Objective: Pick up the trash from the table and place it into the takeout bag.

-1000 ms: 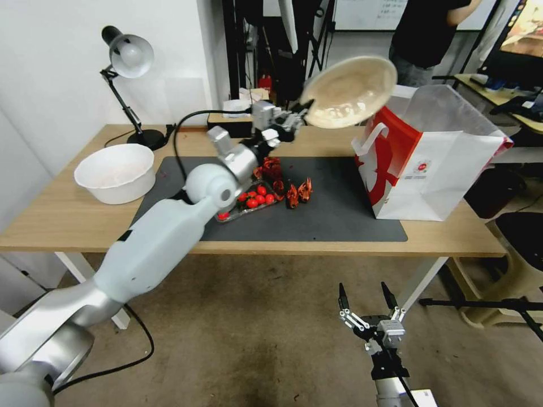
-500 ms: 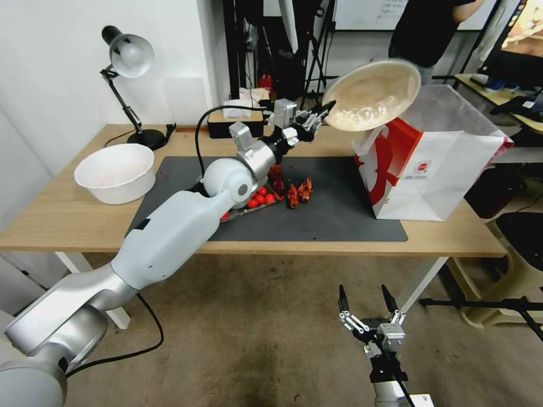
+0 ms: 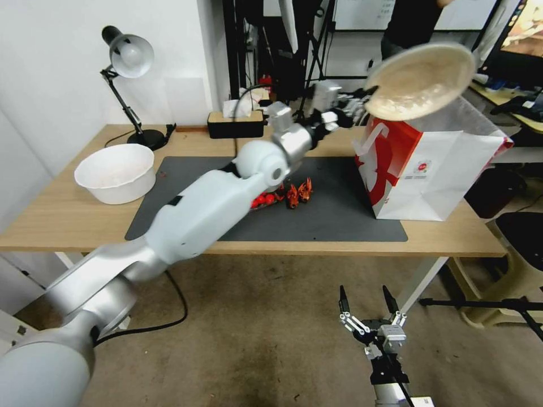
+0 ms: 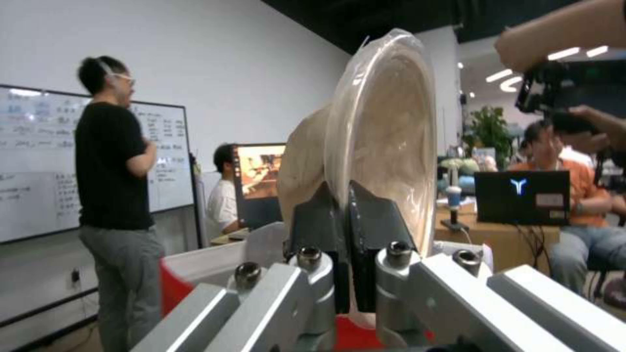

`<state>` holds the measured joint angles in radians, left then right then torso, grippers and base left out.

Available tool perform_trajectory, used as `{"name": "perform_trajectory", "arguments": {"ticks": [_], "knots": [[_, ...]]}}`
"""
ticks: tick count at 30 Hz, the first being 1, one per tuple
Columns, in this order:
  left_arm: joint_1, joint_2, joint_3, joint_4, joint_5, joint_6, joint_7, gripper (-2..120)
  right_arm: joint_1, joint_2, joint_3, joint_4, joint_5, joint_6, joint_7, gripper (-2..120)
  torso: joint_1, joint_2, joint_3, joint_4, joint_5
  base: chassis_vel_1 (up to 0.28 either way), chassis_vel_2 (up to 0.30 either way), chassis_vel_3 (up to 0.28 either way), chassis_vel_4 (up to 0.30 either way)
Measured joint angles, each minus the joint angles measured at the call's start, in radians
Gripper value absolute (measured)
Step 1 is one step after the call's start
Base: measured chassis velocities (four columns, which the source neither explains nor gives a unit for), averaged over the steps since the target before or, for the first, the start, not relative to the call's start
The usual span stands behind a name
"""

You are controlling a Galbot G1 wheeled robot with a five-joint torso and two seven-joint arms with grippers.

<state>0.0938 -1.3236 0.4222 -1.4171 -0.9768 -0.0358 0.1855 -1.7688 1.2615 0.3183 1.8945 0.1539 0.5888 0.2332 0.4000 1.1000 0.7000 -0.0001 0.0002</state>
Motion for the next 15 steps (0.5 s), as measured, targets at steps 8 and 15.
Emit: {"name": "perform_trajectory", "arguments": {"ticks": [8, 15], "knots": [[-0.084, -0.150, 0.073, 0.168, 0.229, -0.004, -0.009, 0, -0.003, 0.000, 0.006, -0.001, 0.003, 0.007, 0.001, 100, 0.000, 0.000, 0.000, 0.0000, 0.0000, 0.000, 0.000, 0.000, 0.000], [-0.115, -0.176, 0.107, 0.209, 0.329, -0.003, -0.052, 11, -0.001, -0.002, 0.006, -0.004, 0.008, 0.012, 0.001, 100, 0.000, 0.000, 0.000, 0.0001, -0.0002, 0.000, 0.000, 0.000, 0.000]]}}
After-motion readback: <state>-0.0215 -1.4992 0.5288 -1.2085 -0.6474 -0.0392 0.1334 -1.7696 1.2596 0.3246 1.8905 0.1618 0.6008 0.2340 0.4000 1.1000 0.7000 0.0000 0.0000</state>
